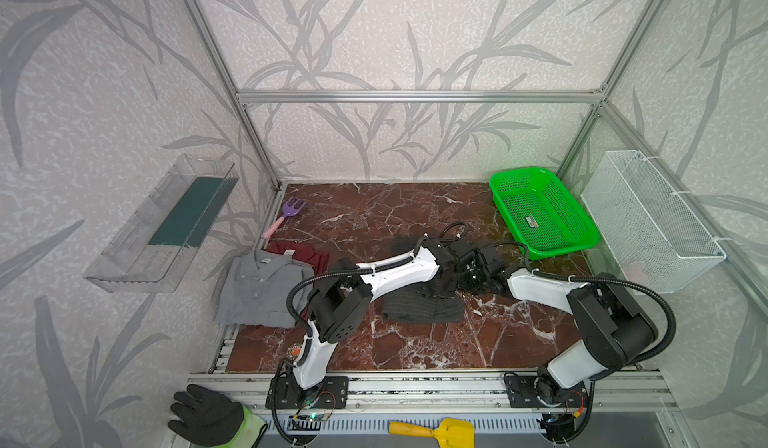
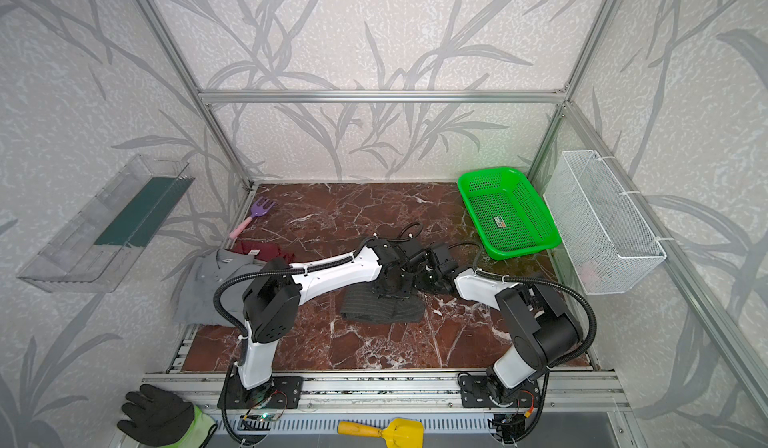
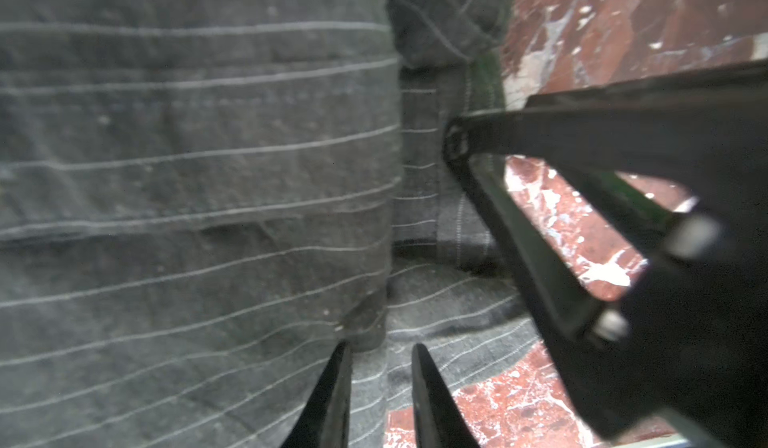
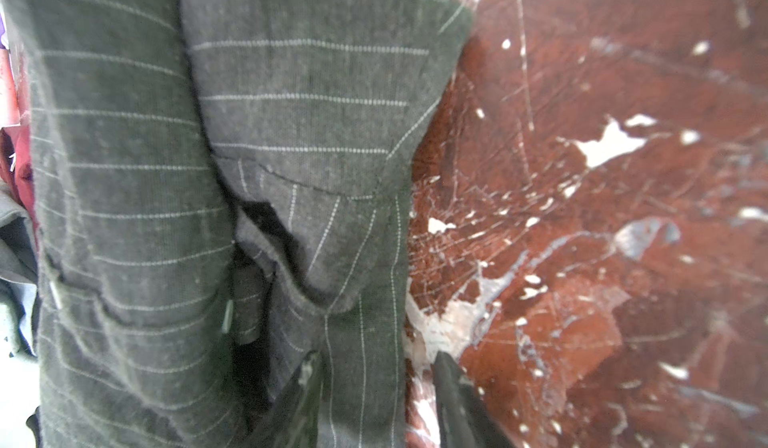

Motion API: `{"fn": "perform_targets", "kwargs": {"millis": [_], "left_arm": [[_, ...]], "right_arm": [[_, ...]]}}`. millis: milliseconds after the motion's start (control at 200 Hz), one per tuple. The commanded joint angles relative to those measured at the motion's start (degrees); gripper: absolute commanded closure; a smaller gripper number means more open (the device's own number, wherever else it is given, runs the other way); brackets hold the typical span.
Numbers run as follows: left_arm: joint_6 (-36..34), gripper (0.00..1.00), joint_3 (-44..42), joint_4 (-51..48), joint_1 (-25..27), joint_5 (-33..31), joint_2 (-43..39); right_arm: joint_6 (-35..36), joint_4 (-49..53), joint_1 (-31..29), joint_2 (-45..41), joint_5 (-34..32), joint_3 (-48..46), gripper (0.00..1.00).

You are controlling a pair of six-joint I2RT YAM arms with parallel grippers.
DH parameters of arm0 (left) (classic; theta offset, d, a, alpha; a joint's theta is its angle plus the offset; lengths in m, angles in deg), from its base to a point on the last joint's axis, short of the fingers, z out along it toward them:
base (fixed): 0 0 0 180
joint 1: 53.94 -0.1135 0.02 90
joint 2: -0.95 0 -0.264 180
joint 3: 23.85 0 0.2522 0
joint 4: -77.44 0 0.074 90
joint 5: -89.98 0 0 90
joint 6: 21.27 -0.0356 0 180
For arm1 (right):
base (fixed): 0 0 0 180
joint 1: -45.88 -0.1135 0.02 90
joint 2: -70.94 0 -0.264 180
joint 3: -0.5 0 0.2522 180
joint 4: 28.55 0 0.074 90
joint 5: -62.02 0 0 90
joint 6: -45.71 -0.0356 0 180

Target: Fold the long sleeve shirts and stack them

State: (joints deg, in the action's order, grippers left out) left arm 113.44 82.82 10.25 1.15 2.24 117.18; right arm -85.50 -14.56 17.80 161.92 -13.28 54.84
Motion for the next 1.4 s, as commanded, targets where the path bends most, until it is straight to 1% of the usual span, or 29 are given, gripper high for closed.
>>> {"fn": "perform_targets", "kwargs": {"millis": [0, 110, 200, 235, 255, 340, 395, 445, 490, 595, 680, 775, 855, 890, 935, 970, 1025, 1090, 1130, 1230, 1330, 1395], "left_arm": [[0.02, 0.65, 1.01, -1.01, 0.13, -3.31, -2.9], [-1.51, 0.56, 0.45, 0.1, -0.07, -6.78, -9.76], [-3.12, 0.52, -0.25, 0.44, -0.33, -10.25, -15.33], [-3.57, 0.51, -1.4, 0.93, -0.41, -11.92, -17.43], [-3.93, 0.48, -2.31, 1.33, -0.5, -12.91, -18.58], [-5.38, 0.47, -8.18, 4.36, -1.76, -15.55, -23.68], [-5.27, 0.47, -12.23, 5.48, -3.76, -15.23, -26.92], [-5.25, 0.47, -16.75, 7.89, -6.01, -14.29, -30.62], [-4.98, 0.44, -21.11, 10.64, -8.53, -12.51, -33.9], [-2.96, 0.44, -30.19, 16.83, -14.59, -6.65, -40.09], [-2.94, 0.43, -34.19, 19.39, -15.83, -5.41, -42.72], [-3.48, 0.43, -35.54, 19.42, -15.9, -5.08, -42.64], [-3.65, 0.43, -36.28, 19.44, -15.93, -4.73, -42.1], [-3.66, 0.43, -36.62, 19.46, -15.93, -4.68, -41.96], [-3.61, 0.43, -37.17, 19.83, -15.92, -4.64, -41.93], [-3.58, 0.43, -37.64, 20.24, -15.97, -4.62, -41.97], [-3.5, 0.43, -38.35, 20.93, -15.98, -4.5, -42.08], [-3.82, 0.43, -38.63, 21.57, -15.93, -3.49, -41.95], [-4.69, 0.43, -38.97, 22.93, -15.94, -2.06, -41.65], [-3.69, 0.43, -38.54, 23.9, -15.95, -0.31, -40.01], [-3.84, 0.43, -36.33, 22.89, -15.77, 1.92, -36.34], [-3.93, 0.43, -34.12, 21.23, -15.62, 3.16, -33.43]], "right_arm": [[-0.03, -1.12, 0.97, -0.49, 1.51, -0.77, 0.55], [1.34, -3.74, 1.44, -4.69, 2.42, -2.3, 0.53], [1.66, -6.25, 1.45, -6.84, 4.16, -2.94, 0.51], [1.38, -7.75, 1.32, -6.92, 4.74, -3.13, 0.5], [1.1, -8.51, 1.28, -6.7, 5.26, -3.09, 0.49], [-0.16, -10.96, 1.02, -4.39, 9.75, -2.02, 0.48], [-1.68, -13.88, 0.46, -3.25, 11.16, -2.03, 0.48], [-2.23, -15.68, -0.17, -2.51, 11.09, -1.84, 0.47], [-2.29, -15.76, -0.63, -2.09, 10.02, -1.28, 0.46], [-2.38, -17.12, -1.54, -0.42, 8.76, -0.26, 0.45], [-2.59, -18.29, -2.89, 0.98, 7.27, 0.51, 0.45], [-2.17, -17.85, -4.47, 2.92, 4.58, 1.61, 0.45], [-2.83, -18.89, -5.48, 4.77, 3.68, 1.93, 0.45], [-3.06, -19.08, -5.79, 5.3, 3.21, 2.06, 0.47], [-3.49, -19.66, -5.98, 5.85, 3.1, 2.05, 0.53], [-3.99, -20.27, -5.9, 5.86, 3.51, 2.04, 0.63], [-4.22, -20.82, -5.93, 4.74, 4.28, 1.96, 0.84], [-3.98, -18.86, -5.89, 1.38, 4.03, 2.03, 1.0], [-3.09, -16.84, -5.9, -1.35, 3.08, 1.95, 1.0], [0.09, -10.35, -5.63, -6.73, 0.42, 2.24, 1.0], [1.59, -8.04, -4.69, -9.39, -0.37, 0.7, 1.0], [1.34, -7.43, -3.52, -10.6, -0.38, -0.81, 1.0]]}}
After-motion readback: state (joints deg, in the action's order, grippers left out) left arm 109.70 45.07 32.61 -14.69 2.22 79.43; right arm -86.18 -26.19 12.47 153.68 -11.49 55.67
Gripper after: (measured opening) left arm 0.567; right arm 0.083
